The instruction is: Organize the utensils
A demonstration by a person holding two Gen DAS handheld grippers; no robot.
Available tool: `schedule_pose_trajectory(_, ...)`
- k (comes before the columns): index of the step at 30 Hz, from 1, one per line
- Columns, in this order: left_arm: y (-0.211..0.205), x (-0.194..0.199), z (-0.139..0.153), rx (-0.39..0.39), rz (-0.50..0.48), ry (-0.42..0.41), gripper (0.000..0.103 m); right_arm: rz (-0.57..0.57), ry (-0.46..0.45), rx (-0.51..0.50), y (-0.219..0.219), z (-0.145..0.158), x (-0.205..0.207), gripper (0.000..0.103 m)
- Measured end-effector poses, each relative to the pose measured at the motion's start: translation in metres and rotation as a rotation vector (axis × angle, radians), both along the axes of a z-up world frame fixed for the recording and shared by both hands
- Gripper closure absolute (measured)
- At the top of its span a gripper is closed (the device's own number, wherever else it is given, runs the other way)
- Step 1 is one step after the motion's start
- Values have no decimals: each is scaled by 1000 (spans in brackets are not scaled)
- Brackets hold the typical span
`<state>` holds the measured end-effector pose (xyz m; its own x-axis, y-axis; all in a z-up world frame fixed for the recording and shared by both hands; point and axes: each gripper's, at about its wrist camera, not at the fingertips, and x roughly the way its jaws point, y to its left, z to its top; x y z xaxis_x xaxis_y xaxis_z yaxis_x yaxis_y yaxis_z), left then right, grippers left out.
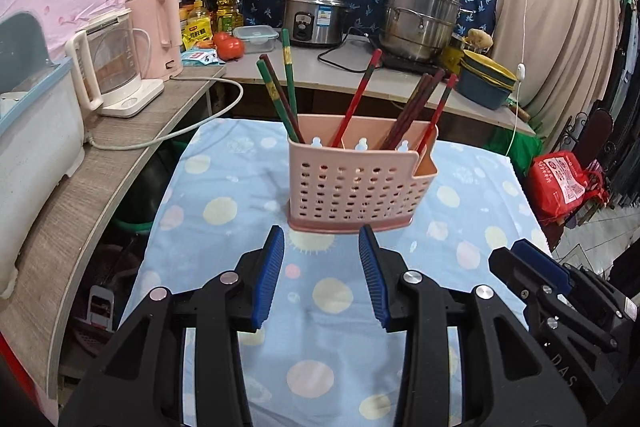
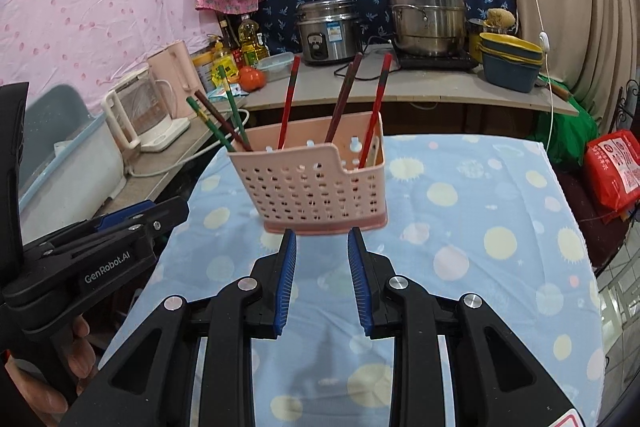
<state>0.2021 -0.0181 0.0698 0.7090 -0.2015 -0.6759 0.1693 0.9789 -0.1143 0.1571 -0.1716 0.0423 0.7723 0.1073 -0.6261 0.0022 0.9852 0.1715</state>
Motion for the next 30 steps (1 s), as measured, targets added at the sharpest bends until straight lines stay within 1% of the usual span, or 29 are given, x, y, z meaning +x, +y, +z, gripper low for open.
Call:
schedule_pose_trajectory(4, 1, -11, -2, 12, 13, 4, 65, -8, 10, 16, -3, -3, -11, 76)
schedule_pose_trajectory(5, 0, -13, -2, 18, 16, 3, 62, -8, 10, 17, -3, -3, -14, 74)
schedule_pose_trajectory(6, 0, -16, -2, 21, 19, 1, 56, -10, 8, 10, -3, -2, -17, 71)
schedule_pose_trajectory(7, 0, -19, -2, 23, 24, -2, 54, -13, 5, 3, -2, -1, -18, 69)
schedule_pose_trajectory(9, 0, -22, 0, 32, 30, -10, 46, -20, -5, -14, 0, 2, -23, 61)
schedule_pose_trajectory(11, -1, -26, 1, 49, 36, -20, 42, -24, -11, -23, 1, 3, -27, 55)
schedule_pose_trajectory(13, -2, -29, 2, 60, 38, -25, 39, -28, -13, -41, 2, 5, -30, 52)
schedule_pose_trajectory(15, -3, -32, 3, 70, 41, -27, 32, -29, -15, -51, 2, 6, -32, 47)
schedule_pose_trajectory(16, -3, -33, 4, 74, 45, -30, 30, -30, -15, -51, 1, 6, -33, 47)
schedule_pose_trajectory(20, -4, -37, 5, 91, 57, -44, 15, -38, -6, -55, -2, 6, -37, 47)
schedule_pose_trajectory(23, -6, -39, 6, 108, 58, -49, 13, -49, -1, -54, -5, 5, -39, 47)
schedule_pose_trajectory(25, -5, -40, 5, 108, 60, -45, 11, -56, 4, -45, -7, 4, -39, 44)
schedule_pose_trajectory(26, -5, -40, 4, 108, 61, -42, 11, -57, 3, -38, -8, 4, -39, 39)
schedule_pose_trajectory(27, -5, -40, 4, 108, 62, -40, 10, -58, 3, -34, -8, 4, -39, 30)
schedule_pose_trajectory(30, -4, -40, 2, 111, 70, -33, 9, -72, -6, -37, -9, 3, -42, 19)
